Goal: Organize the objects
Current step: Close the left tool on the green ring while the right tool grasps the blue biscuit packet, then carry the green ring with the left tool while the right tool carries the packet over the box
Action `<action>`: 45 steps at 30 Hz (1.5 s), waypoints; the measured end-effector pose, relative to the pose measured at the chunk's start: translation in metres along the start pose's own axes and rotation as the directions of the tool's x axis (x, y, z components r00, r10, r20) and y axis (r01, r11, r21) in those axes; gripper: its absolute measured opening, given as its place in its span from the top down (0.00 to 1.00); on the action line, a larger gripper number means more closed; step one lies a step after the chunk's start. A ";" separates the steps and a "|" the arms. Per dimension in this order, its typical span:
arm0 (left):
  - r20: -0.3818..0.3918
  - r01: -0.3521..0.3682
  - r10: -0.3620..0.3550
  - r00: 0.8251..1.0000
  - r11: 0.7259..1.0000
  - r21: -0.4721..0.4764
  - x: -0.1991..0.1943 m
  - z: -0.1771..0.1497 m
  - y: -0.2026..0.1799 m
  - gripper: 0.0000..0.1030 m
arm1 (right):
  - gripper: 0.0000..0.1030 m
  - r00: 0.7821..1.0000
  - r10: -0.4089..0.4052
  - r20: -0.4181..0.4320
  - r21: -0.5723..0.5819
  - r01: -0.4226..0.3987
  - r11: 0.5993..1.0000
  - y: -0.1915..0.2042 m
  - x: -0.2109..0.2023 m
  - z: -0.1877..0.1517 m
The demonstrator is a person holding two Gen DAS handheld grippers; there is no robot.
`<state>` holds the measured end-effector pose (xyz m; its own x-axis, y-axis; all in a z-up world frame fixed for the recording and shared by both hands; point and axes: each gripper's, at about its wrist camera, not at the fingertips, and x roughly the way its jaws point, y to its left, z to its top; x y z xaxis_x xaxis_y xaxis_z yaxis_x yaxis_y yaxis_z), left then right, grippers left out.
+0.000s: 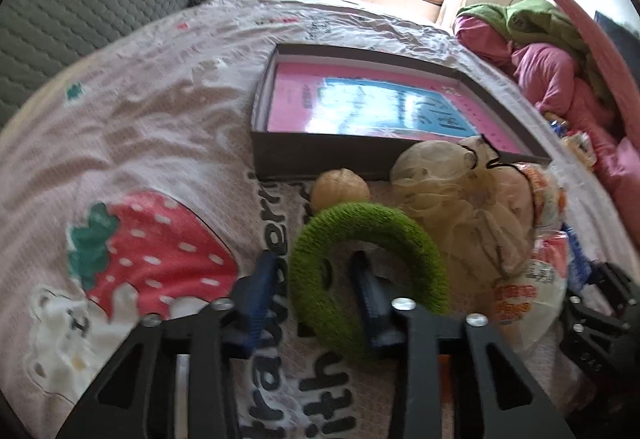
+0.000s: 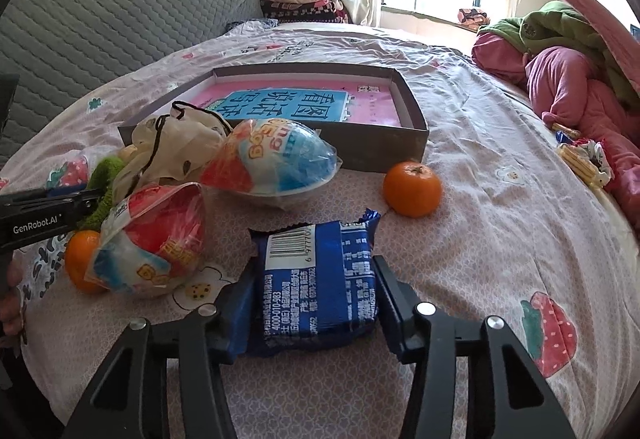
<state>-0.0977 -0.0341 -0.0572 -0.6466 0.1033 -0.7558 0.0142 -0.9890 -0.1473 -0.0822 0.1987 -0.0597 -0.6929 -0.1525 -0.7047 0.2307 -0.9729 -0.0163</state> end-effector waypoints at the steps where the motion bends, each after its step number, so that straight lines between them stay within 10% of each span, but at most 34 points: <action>1: 0.000 0.014 -0.014 1.000 1.000 -0.008 -0.001 -0.001 0.001 0.72 | 0.50 1.000 0.002 0.008 0.008 -0.002 1.000 -0.001 -0.001 -0.001; 9: 0.038 0.053 -0.052 0.998 0.998 -0.025 -0.009 -0.005 0.003 0.86 | 0.50 0.999 0.029 0.044 0.031 -0.030 0.999 -0.004 -0.008 -0.003; 45: 0.268 0.054 -0.057 0.962 0.998 0.021 -0.067 0.011 -0.010 0.87 | 0.50 0.975 0.068 0.210 0.044 -0.079 0.996 -0.012 -0.042 0.017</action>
<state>-0.0630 -0.0323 0.0015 -0.8269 0.1277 -0.5477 -0.0366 -0.9841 -0.1740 -0.0678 0.2135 -0.0177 -0.8035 -0.2515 -0.5395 0.2547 -0.9645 0.0702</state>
